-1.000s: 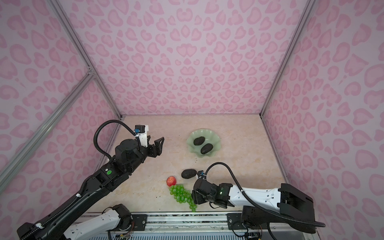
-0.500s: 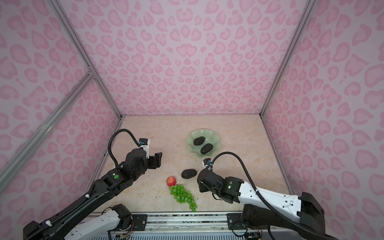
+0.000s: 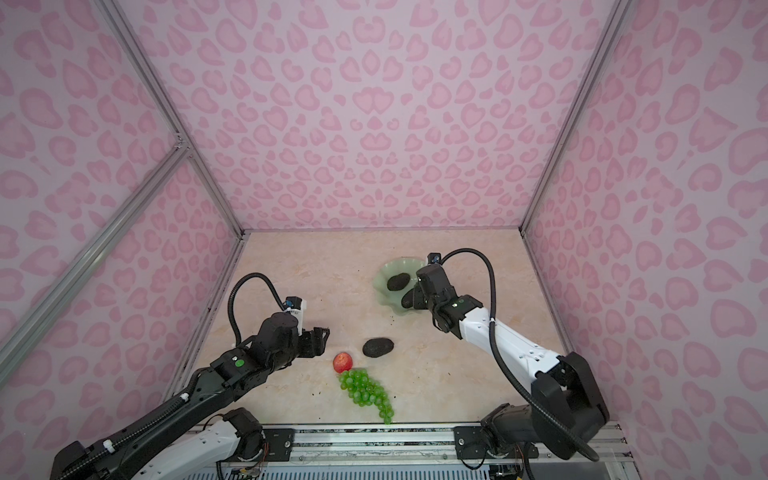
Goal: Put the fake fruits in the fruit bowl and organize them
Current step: 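Grasp a red peach with the right gripper while the left gripper withdraws, then place the peach in the bowl with the right gripper while left grasps another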
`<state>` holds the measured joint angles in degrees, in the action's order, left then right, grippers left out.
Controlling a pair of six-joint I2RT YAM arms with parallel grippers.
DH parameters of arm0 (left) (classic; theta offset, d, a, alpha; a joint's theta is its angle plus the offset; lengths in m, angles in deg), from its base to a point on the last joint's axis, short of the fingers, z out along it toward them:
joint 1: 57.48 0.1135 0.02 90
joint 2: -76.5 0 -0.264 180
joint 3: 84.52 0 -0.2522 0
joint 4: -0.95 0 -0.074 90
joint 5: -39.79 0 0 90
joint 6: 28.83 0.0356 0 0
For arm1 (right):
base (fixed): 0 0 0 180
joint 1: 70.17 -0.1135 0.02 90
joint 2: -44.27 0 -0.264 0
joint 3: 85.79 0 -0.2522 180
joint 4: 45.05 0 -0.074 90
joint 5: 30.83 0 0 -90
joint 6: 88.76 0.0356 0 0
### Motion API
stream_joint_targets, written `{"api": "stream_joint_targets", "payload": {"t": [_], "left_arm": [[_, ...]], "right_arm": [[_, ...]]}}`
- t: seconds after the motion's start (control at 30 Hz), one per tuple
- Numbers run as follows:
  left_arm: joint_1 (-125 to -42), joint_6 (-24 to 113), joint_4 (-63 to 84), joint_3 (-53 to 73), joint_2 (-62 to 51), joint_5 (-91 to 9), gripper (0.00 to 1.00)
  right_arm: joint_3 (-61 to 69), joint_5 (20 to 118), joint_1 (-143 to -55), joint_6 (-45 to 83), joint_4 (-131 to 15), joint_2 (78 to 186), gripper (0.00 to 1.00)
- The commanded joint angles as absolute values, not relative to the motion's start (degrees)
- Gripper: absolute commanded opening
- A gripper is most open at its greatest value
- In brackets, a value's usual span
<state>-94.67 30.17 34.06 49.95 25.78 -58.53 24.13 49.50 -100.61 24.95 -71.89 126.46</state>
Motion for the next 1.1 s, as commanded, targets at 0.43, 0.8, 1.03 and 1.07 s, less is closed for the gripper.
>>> {"api": "stream_joint_targets", "payload": {"t": [0.43, 0.8, 1.03, 1.07], "left_arm": [[-95.8, 29.3, 29.9, 51.8, 24.5, -49.6, 0.78], [-97.4, 28.9, 28.0, 51.6, 18.2, -48.8, 0.78], [-99.2, 29.5, 26.9, 50.5, 11.3, -48.3, 0.78], [-99.3, 29.4, 26.8, 50.3, 10.3, -48.3, 0.77]], "right_arm": [[7.0, 55.1, -94.5, 20.7, -65.0, 154.4, 0.41], [5.1, 54.9, -93.3, 20.6, -64.8, 153.8, 0.69], [11.7, 55.2, -93.2, 21.0, -63.8, 142.5, 0.81], [13.4, 55.6, -93.2, 21.3, -63.6, 140.5, 0.82]]}}
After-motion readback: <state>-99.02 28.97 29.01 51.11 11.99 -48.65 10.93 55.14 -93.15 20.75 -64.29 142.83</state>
